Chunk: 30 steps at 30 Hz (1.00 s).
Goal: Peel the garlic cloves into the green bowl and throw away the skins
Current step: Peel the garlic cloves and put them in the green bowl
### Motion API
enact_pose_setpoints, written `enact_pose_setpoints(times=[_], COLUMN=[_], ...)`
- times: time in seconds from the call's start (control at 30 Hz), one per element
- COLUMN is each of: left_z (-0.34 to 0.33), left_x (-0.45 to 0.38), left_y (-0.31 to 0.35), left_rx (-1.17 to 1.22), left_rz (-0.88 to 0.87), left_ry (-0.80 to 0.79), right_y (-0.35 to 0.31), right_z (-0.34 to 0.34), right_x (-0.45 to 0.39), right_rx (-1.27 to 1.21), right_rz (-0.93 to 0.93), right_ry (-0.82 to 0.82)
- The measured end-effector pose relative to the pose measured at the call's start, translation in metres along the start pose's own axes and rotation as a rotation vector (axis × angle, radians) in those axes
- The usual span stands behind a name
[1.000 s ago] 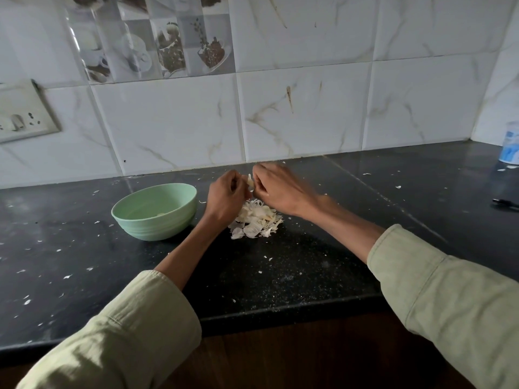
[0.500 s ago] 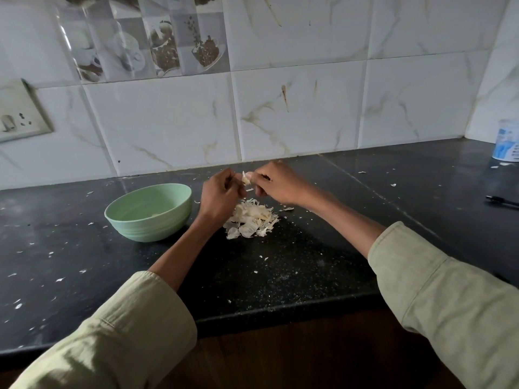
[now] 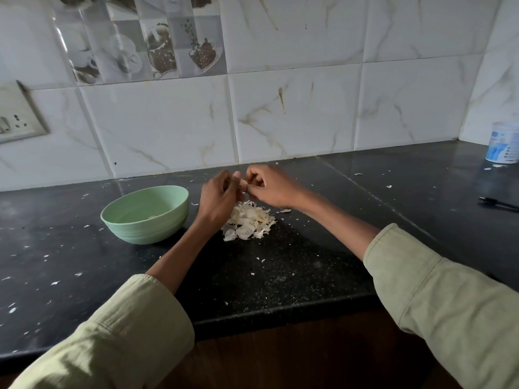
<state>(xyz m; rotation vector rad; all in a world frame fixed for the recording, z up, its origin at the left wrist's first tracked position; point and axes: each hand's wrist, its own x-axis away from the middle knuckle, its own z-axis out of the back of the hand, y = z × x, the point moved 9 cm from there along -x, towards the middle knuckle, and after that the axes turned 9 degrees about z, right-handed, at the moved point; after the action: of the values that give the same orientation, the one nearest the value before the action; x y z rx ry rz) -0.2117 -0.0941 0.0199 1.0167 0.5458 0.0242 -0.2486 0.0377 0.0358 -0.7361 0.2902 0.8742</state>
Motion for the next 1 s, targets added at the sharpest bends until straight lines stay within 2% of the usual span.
enact_pose_setpoints(times=[0.2, 0.43, 0.73, 1.0], left_z=[0.009, 0.012, 0.008, 0.003], left_x=[-0.001, -0.003, -0.001, 0.001], left_y=[0.003, 0.003, 0.006, 0.001], left_rx=[-0.045, -0.056, 0.017, 0.308], left_rz=[-0.063, -0.087, -0.059, 0.025], left_ry=[0.083, 0.097, 0.054, -0.064], right_y=[-0.010, -0.015, -0.007, -0.007], right_z=[-0.002, -0.015, -0.023, -0.029], right_x=[-0.001, 0.004, 0.003, 0.007], right_rx=[-0.001, -0.022, -0.253, -0.595], right_rz=[0.009, -0.077, -0.148, -0.200], right_ry=[0.036, 0.000, 0.026, -0.033])
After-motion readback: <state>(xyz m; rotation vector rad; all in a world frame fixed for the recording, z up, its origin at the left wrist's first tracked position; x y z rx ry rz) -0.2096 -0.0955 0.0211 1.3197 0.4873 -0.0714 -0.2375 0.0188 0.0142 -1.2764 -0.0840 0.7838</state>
